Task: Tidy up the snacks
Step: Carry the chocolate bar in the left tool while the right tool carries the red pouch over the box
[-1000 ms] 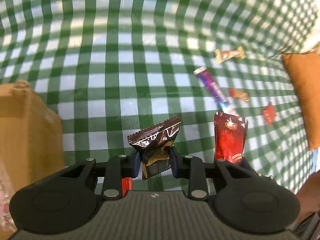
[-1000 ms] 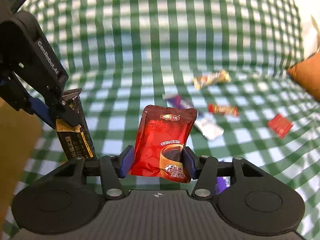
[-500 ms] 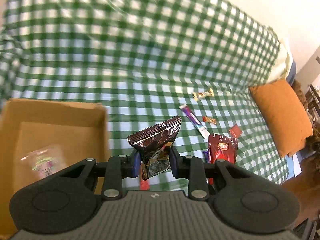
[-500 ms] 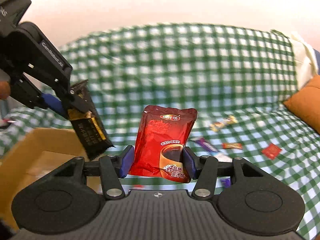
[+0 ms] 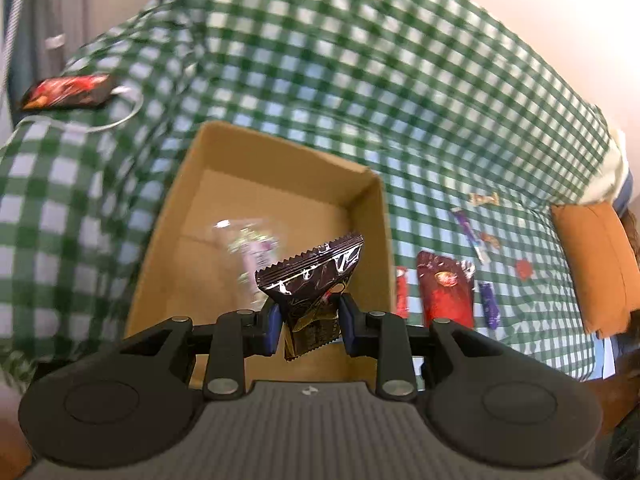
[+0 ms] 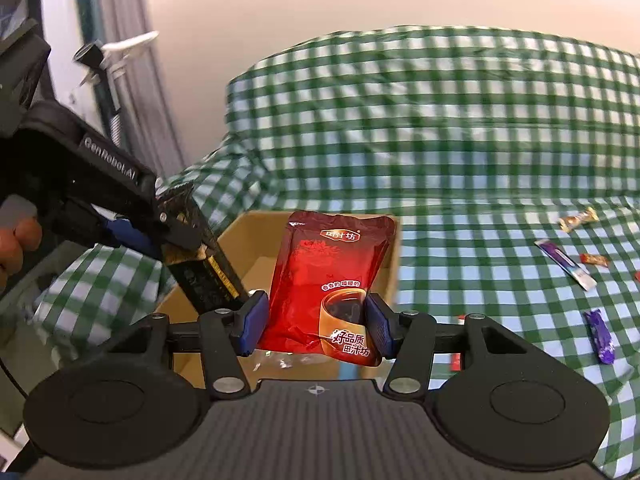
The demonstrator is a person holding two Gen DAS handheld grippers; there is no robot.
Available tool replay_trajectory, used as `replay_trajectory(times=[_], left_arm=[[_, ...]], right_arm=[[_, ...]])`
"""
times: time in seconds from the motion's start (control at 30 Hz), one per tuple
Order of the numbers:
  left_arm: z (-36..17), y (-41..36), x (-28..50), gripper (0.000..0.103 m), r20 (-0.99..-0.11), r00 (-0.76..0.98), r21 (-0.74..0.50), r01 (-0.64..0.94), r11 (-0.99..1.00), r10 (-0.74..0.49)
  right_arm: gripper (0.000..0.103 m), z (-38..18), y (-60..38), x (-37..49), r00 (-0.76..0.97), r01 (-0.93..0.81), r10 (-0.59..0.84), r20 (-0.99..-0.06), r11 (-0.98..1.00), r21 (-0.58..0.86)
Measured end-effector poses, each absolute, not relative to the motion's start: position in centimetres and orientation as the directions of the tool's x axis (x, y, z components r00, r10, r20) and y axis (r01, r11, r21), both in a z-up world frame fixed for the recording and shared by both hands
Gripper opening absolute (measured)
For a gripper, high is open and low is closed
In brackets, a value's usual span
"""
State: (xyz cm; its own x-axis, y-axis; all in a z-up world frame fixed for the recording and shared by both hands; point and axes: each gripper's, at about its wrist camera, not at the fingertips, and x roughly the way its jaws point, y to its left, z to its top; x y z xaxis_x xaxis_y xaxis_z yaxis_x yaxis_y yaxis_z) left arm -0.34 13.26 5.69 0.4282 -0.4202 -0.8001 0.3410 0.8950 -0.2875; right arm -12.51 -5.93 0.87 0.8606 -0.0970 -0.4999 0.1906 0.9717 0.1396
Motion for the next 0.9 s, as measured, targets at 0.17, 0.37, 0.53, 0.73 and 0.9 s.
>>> replay_trajectory(times=[0.17, 0.37, 0.53, 0.73, 0.9], left_arm=[[4.8, 16.0, 0.1, 0.033, -0.802, 0.428, -0.302, 0.310, 0.902, -0.416], [4.4, 17.4, 0.8, 0.033, -0.798, 0.428, -0.318, 0.298, 0.900, -0.424], [3.9, 17.6, 1.3, 0.033, -0.805, 0.415, -0.323, 0.292, 0.900, -0.424], [3.2, 17.2, 1.8, 0.033, -0.816, 0.401, -0.320, 0.286, 0.903, -0.416], [2.8, 16.8, 2.3, 0.033, -0.821, 0.394, -0.321, 0.281, 0.905, -0.413]], right_arm=[[0.056, 1.4, -3.9, -11.5, 0.849, 0.176, -0.098, -0.520, 0.979, 0.104], [0.056, 1.7, -2.8, -11.0, 0.835, 0.166, -0.099, -0.541, 0.983, 0.077], [0.056, 1.2, -3.2, -10.3, 0.823, 0.164, -0.099, -0.559, 0.984, 0.068], [0.056, 0.8, -3.4, -9.8, 0.810, 0.165, -0.096, -0.578, 0.984, 0.068], [0.056, 0.5, -3.5, -9.3, 0.803, 0.160, -0.088, -0.590, 0.985, 0.070]])
